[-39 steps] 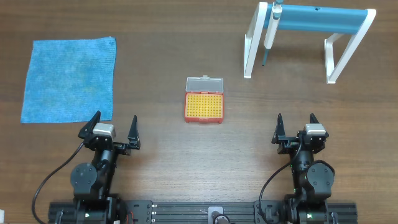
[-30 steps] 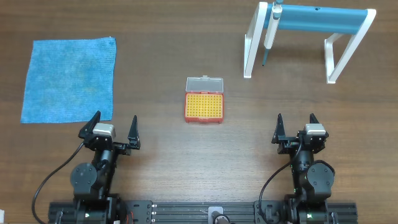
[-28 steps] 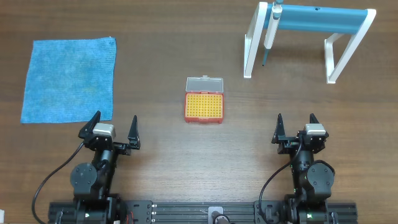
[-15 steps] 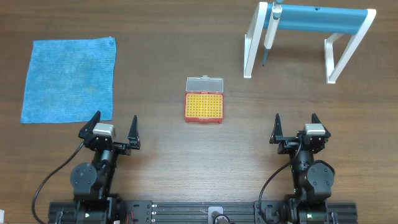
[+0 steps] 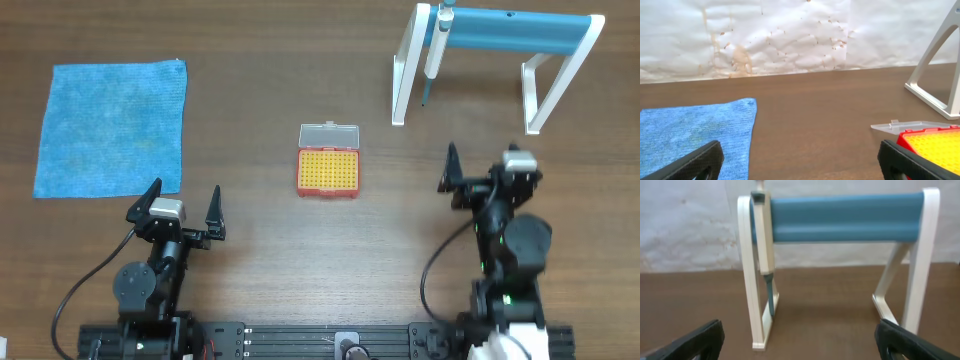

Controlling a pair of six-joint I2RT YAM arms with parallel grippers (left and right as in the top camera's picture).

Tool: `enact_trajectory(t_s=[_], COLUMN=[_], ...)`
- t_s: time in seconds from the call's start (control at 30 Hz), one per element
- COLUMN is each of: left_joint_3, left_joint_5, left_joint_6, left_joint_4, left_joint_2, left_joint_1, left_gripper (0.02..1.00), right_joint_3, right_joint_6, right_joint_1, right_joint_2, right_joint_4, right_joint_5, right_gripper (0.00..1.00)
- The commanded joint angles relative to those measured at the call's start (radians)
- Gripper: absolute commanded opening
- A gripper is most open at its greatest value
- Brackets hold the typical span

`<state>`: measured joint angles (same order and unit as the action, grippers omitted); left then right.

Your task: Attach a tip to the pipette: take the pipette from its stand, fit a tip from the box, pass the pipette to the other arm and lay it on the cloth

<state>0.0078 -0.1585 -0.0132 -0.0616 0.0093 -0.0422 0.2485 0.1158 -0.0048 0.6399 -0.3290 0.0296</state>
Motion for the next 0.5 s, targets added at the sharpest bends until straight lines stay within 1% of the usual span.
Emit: enact_trajectory(t_s=[0.03, 0.1, 0.23, 0.43, 0.5], left_joint_3=[-0.002, -0.002, -0.002, -0.002, -0.002], left_joint_5=[-0.003, -0.003, -0.003, -0.003, -0.003], left_joint_6=[0.006, 0.006, 0.006, 0.006, 0.006], left_joint_4=[-0.005, -0.005, -0.005, -0.005, -0.005], left_joint_2=[-0.006, -0.006, -0.006, -0.006, -0.006], left_joint_1=[0.003, 0.003, 0.003, 0.003, 0.003], left_gripper=[0.996, 0.996, 0.996, 0.996, 0.996], right_joint_3=[0.053, 0.078, 0.131, 0.227, 0.257], right_joint_6=[0.030, 0.030, 0.030, 0.029, 0.030], right_joint_1=[0.048, 0.078, 0.090, 0.089, 0.087], right_joint_2=[0.308, 0.464, 0.633, 0.803, 0.843], right_joint_4=[-0.283, -0.417, -0.522, -0.598, -0.605], right_joint_5=[0.010, 0.009, 0.009, 0.004, -0.011], right_gripper=[0.974, 0.974, 0.974, 0.974, 0.974])
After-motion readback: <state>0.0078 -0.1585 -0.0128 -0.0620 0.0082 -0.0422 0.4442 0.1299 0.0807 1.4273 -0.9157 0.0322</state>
